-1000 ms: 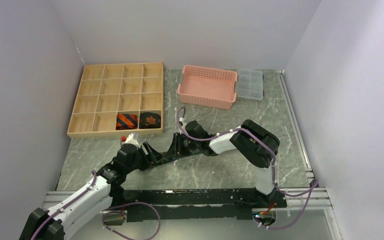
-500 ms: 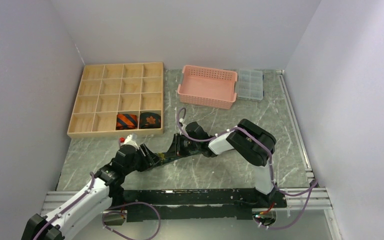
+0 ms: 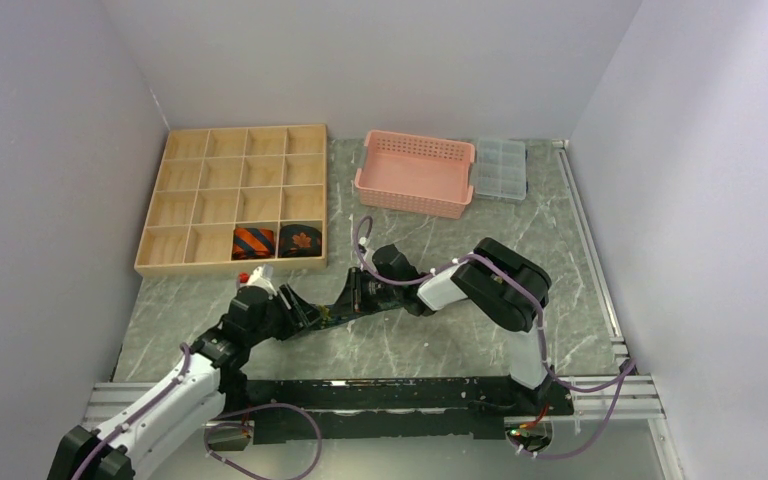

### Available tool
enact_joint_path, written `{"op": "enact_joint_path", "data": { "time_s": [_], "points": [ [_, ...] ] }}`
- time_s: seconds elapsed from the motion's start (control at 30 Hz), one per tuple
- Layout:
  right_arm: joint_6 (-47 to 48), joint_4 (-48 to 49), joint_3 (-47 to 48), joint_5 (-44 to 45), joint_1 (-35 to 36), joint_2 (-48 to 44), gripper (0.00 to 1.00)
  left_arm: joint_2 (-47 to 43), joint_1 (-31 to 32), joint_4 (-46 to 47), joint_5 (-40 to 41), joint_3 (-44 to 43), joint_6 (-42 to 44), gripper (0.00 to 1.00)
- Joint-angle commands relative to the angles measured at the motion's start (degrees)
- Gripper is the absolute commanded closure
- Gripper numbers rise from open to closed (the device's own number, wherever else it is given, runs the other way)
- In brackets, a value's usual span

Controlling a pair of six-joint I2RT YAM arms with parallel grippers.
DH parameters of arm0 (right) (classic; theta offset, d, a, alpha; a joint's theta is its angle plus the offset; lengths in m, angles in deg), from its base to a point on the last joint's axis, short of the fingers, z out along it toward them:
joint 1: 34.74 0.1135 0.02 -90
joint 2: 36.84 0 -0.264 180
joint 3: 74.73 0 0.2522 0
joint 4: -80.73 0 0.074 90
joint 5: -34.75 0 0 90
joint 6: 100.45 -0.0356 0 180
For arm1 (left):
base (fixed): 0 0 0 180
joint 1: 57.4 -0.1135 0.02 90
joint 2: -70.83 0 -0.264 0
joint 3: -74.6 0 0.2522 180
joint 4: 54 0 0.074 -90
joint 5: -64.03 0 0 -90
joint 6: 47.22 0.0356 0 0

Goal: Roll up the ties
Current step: Roll the tie at the center of the board.

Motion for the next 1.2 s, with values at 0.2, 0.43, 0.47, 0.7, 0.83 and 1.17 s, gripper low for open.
{"op": "enact_joint_path", "data": {
  "time_s": [0.2,0.43,0.47,0.7,0.83,1.17],
  "points": [
    [2.2,0.8,-2.1,0.0,0.1,0.9,0.81,-0.8,-7.0,6.0,-9.9,1.5,-1.9,0.5],
    [2.5,0.7,-2.2,0.0,0.1,0.7,0.81,4.4,-8.9,12.4,-13.6,2.1,-2.1,0.55],
    [2.6,0.8,-2.1,0.1,0.1,0.6,0.81,5.0,-8.9,13.3,-14.0,2.2,-2.1,0.57],
    [2.9,0.6,-1.8,0.4,0.1,0.3,0.81,7.9,-9.0,13.5,-17.1,-0.5,0.4,0.95],
    [3.9,-1.0,-2.4,3.1,0.0,-2.6,0.75,7.0,-8.9,6.1,-15.6,-4.1,3.3,0.97],
    [11.8,-16.7,-7.6,20.2,-2.4,-22.7,0.32,13.5,-6.5,-19.9,1.0,-16.9,9.1,0.97]
  ]
}}
